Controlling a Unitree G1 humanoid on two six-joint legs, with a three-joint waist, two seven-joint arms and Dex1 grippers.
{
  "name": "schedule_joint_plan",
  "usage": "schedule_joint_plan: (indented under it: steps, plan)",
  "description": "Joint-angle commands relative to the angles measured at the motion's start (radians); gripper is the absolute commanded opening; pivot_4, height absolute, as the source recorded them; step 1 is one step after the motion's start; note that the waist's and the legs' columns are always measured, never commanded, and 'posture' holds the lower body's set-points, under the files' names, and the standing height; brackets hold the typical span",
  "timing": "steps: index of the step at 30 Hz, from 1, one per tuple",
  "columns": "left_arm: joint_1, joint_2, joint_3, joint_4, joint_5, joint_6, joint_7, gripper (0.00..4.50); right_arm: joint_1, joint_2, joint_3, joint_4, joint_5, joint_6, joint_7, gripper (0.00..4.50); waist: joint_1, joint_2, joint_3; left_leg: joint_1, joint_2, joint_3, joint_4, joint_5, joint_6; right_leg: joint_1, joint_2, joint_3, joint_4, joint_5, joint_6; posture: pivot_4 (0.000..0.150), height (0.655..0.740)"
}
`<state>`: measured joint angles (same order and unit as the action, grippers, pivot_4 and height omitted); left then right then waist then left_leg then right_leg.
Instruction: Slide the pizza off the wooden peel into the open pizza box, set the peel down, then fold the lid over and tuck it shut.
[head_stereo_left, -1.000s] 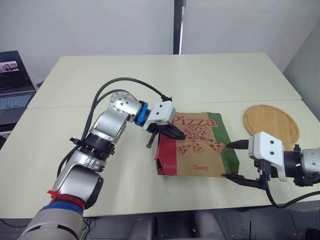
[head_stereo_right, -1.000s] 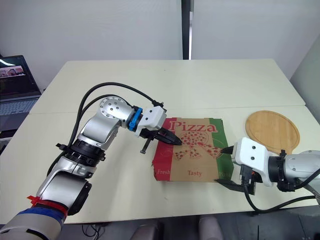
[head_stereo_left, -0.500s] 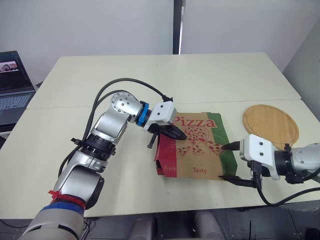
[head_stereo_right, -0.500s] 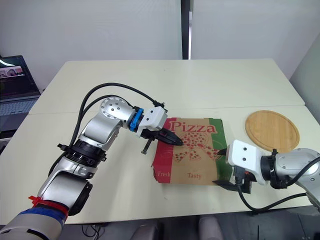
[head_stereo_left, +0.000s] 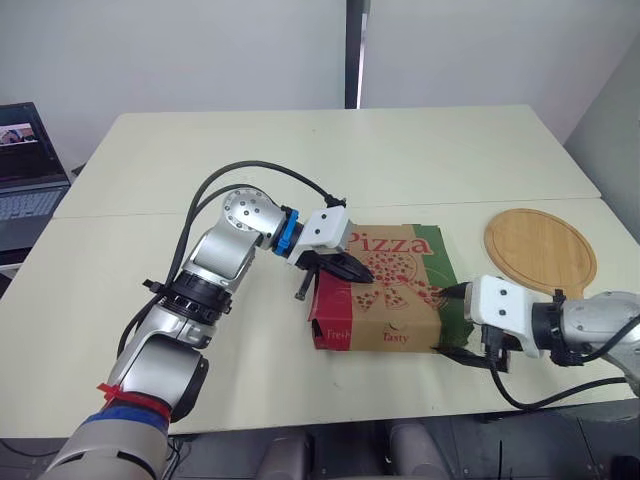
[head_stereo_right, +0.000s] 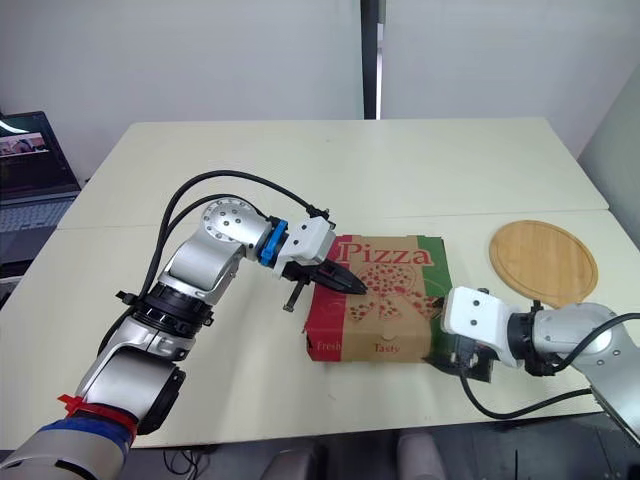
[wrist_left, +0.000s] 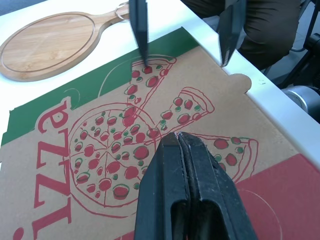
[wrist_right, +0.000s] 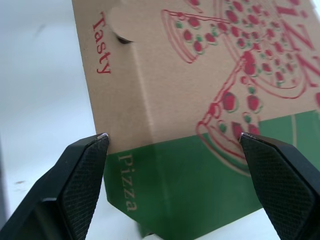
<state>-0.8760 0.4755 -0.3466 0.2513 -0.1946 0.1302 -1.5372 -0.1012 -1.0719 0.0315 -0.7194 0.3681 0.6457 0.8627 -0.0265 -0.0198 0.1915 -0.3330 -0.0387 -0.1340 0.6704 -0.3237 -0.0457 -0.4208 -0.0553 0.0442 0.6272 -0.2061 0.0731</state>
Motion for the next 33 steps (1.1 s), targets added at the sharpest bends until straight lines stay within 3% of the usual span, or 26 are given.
schedule_joint_plan:
  steps: [1, 9, 33]
  plan:
    - [-0.002, 0.002, 0.009, -0.031, -0.008, 0.005, 0.003, 0.0, -0.025, 0.012, -0.044, -0.025, 0.029, 0.013, 0.003, 4.46, 0.0, 0.0, 0.0, 0.0, 0.0, 0.0, 0.0, 0.0, 0.0, 0.0, 0.0, 0.0, 0.0, 0.0, 0.0, 0.15, 0.7341]
    - [-0.004, 0.002, 0.013, -0.027, -0.008, 0.005, 0.004, 0.0, -0.06, -0.002, -0.114, -0.022, 0.053, 0.041, 0.01, 4.46, 0.0, 0.0, 0.0, 0.0, 0.0, 0.0, 0.0, 0.0, 0.0, 0.0, 0.0, 0.0, 0.0, 0.0, 0.0, 0.15, 0.7341]
    - [0.076, 0.044, -0.062, -0.135, 0.055, -0.054, -0.016, 0.0, 0.01, 0.037, -0.051, -0.052, -0.049, 0.049, -0.063, 4.46, 0.0, 0.0, 0.0, 0.0, 0.0, 0.0, 0.0, 0.0, 0.0, 0.0, 0.0, 0.0, 0.0, 0.0, 0.0, 0.15, 0.7341]
